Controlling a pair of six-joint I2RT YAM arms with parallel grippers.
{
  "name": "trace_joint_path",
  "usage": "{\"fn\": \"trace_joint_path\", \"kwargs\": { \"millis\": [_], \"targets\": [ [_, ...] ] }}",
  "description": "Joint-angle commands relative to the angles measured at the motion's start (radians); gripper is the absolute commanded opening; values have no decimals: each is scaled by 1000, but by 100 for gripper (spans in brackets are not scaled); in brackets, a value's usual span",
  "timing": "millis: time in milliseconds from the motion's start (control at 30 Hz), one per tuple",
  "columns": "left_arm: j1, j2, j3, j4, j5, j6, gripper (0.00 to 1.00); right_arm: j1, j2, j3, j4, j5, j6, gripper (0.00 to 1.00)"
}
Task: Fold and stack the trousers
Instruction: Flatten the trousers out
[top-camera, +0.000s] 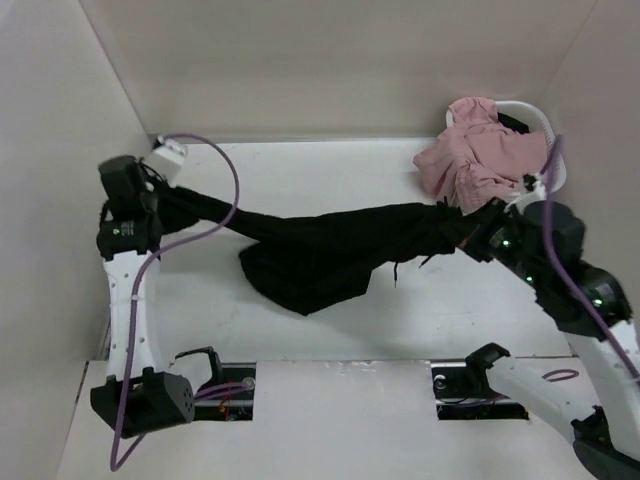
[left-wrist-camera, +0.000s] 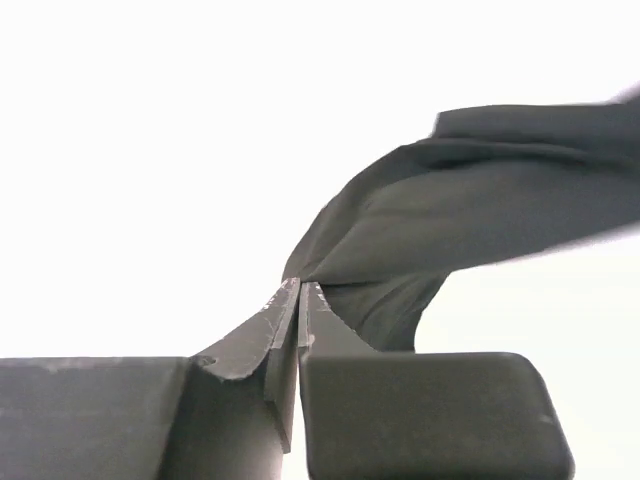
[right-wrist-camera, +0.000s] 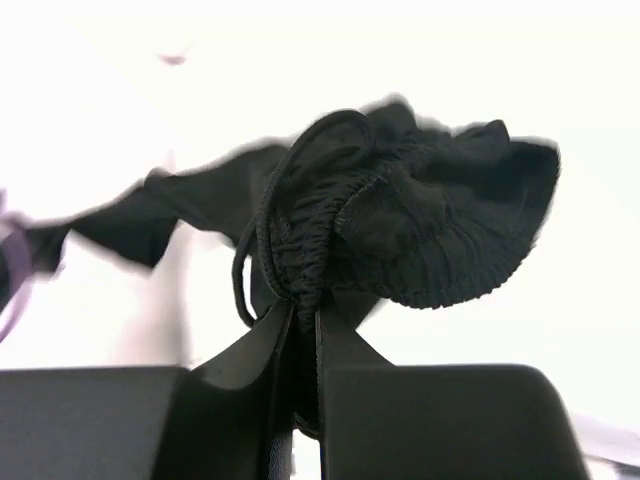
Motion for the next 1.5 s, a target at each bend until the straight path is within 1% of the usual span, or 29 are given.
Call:
{"fn": "trace_joint_path", "kwargs": {
  "millis": [0,67,100,200,267,300,333,400,433,467,500,533,600,700,767,833,867,933,967,1000,1033,1100,1200,1300,1333,1367,1400,1433,1467],
  "targets": [
    [65,41,213,70,33,151,0,32,36,200,-225,-25,-6,0],
    [74,114,299,70,47,159,0,34,78,245,-216,-80,-16,2],
    [73,152,328,71,53,164,0,31,96,242,-200,-118,-35,2],
    [19,261,367,87,56,183,3,-47,130,179,-122,-191,-94,4],
    [-42,341,365,110,46,197,10,-132,148,96,-36,-232,-125,7],
    [-76,376,364,122,37,197,17,-176,153,44,10,-249,-128,7],
    [-111,407,362,131,21,197,25,-216,156,-6,52,-269,-134,10],
    [-177,436,359,130,-13,200,44,-291,146,-111,109,-268,-144,38],
    [-208,426,355,122,-20,199,54,-336,124,-163,129,-267,-150,43],
    [-236,395,343,108,-20,196,58,-398,92,-226,136,-269,-156,60],
    [-271,339,315,78,-11,200,61,-441,57,-273,136,-278,-156,91],
    [-297,296,294,49,3,202,64,-466,31,-301,136,-284,-157,100],
    [-383,176,228,-86,45,220,70,-502,-37,-369,123,-274,-147,100],
    [-588,43,130,-397,133,202,71,-486,-85,-476,138,-216,-79,100],
    [-750,0,61,-560,211,115,71,-479,-82,-539,184,-165,-41,100],
    [-883,-5,-4,-637,311,-3,69,-477,-59,-574,230,-153,-1,100],
    [-924,2,-39,-640,358,-69,71,-477,-43,-590,257,-142,13,100],
    [-987,44,-101,-605,439,-175,69,-483,-3,-623,310,-108,36,100],
    [-998,70,-130,-569,463,-207,69,-491,22,-637,340,-91,53,100],
    [-991,146,-174,-456,495,-259,68,-496,123,-648,459,-79,59,100],
    [-991,147,-175,-455,495,-260,68,-496,124,-648,460,-79,59,100],
    [-981,206,-178,-400,507,-292,67,-486,214,-640,540,-89,57,100],
    [-987,260,-196,-352,549,-317,66,-456,320,-634,596,-116,76,100],
    [-1009,277,-266,-298,543,-317,64,-420,380,-646,615,-105,91,92],
    [-1015,288,-297,-278,534,-317,62,-416,401,-653,624,-105,93,89],
    [-1021,303,-325,-255,517,-317,56,-413,423,-659,641,-109,93,86],
    [-1023,321,-351,-231,500,-318,46,-411,443,-666,664,-117,93,81],
    [-1012,344,-368,-209,486,-320,35,-405,463,-671,688,-123,91,73],
    [-1000,375,-362,-206,481,-326,22,-397,477,-676,708,-132,94,62]
  ]
}}
